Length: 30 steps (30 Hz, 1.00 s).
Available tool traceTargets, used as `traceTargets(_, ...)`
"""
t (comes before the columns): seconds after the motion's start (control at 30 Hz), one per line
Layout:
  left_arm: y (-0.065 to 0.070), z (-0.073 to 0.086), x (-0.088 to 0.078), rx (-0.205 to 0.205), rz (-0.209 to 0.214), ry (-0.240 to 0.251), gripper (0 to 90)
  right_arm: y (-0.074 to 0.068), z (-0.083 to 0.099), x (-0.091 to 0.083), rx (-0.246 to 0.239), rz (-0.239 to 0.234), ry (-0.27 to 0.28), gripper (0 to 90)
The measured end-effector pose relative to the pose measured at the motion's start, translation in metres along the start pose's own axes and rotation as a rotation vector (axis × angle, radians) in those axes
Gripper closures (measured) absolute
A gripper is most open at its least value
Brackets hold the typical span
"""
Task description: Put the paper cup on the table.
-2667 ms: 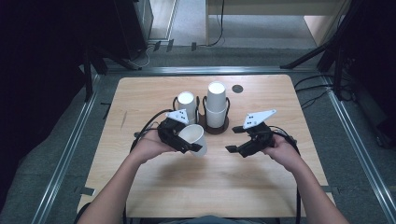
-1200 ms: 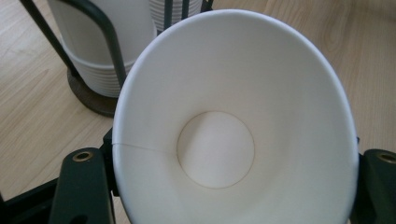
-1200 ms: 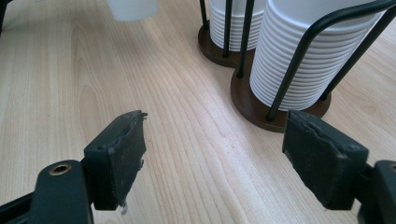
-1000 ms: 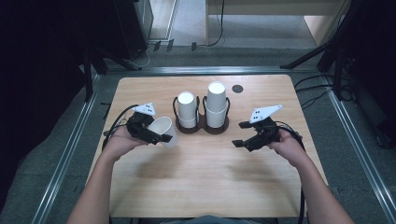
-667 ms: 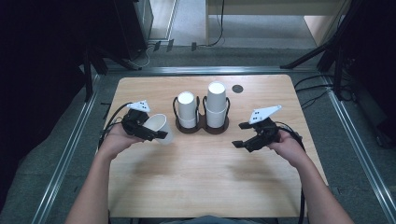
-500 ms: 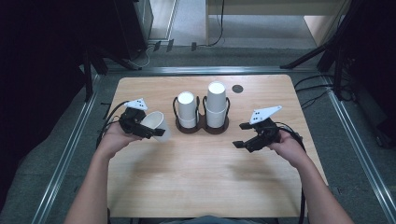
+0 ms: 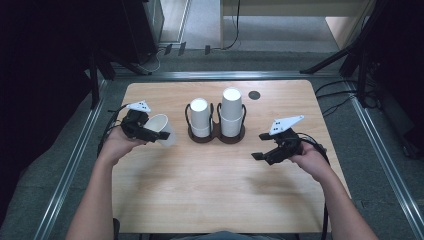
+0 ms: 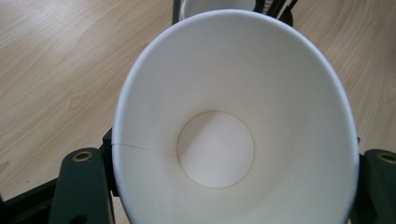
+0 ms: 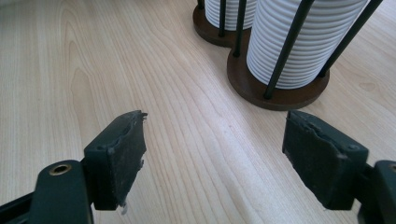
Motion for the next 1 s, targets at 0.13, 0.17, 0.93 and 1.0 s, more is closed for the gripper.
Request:
traceTargets(0.13, -0.005, 0.0, -0.001, 0.0, -0.026, -0.003, 27.8, 0.0, 0.002, -0.001, 0.001, 0.005, -0.004, 21.4)
traceTargets(0.17, -0.006, 0.0, -0.001, -0.003, -0.026, -0.001, 27.7, 0.0, 0.003, -0.001, 0.001, 0.008, -0.004, 21.4)
traceTargets(0.93, -0.037, 0.011, 0.002, -0.105, -0.119, -0.027, 26.4, 0.0, 0.009, -0.002, -0.003, 0.023, -0.021, 21.4)
traceTargets(1.0, -0.04, 0.012, 0.002, -0.111, -0.131, -0.031, 26.3, 0.0, 0.009, -0.002, -0.003, 0.022, -0.023, 21.4)
Point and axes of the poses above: each handheld gripper's, and its own axes: x roughly forward along the jaws, z roughly out of its underside, y roughly to its right, the point moved 4 cm from there along x, roughly forward along the jaws, and after that the axes turned 12 degrees about z, right-handed, at the moved point
